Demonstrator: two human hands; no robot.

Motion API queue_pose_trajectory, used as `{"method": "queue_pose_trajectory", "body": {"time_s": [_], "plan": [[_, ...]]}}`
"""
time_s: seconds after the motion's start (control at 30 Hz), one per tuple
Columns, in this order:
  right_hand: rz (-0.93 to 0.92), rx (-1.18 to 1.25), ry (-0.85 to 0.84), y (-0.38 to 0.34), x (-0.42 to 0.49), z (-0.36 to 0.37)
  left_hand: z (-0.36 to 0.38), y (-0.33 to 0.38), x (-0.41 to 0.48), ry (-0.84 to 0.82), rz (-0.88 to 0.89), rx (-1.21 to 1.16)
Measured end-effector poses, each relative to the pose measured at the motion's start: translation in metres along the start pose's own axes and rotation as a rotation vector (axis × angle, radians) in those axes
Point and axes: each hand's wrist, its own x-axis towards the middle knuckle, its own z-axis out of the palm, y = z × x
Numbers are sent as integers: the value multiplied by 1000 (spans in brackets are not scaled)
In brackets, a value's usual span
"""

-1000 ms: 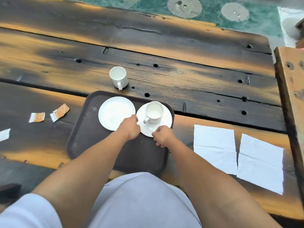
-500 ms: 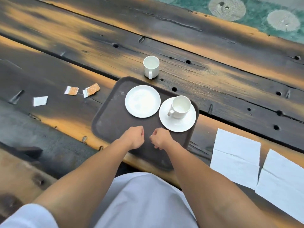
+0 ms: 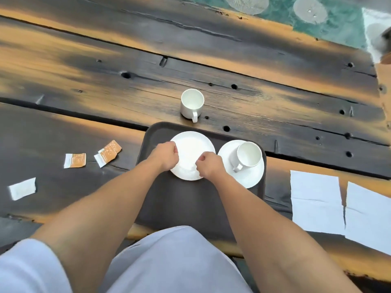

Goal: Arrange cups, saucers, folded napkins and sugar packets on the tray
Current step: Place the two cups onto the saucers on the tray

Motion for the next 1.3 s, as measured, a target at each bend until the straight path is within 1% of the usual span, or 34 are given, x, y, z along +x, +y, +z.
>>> {"method": "queue_pose_trajectory", "body": {"time_s": [0.1,0.27,0.4,0.6,0.87,1.0,1.13,1.3], "plan": [[55,76,87,-9,16,-5,-18,1,24,5,4,-27],[121,136,143,-25,39,-16,-31,5,55,-23,28,-37],[115,114,175,-44,55,-25,-42,9,75,-8,40,0],[118,79,235,-55,89,-31,-53,5,103,22,20,-65],[126,43,230,-62,126,-38,-53,4,135,35,19,-70],[145,36,199,-60,143,-39,-52,9,147,48,2,-127],[123,85,181,-57,158,-36,-50,18,157,31,-7,-187],[78,156,138,-59,167,-40,-51,28,163,48,35,-232]]}}
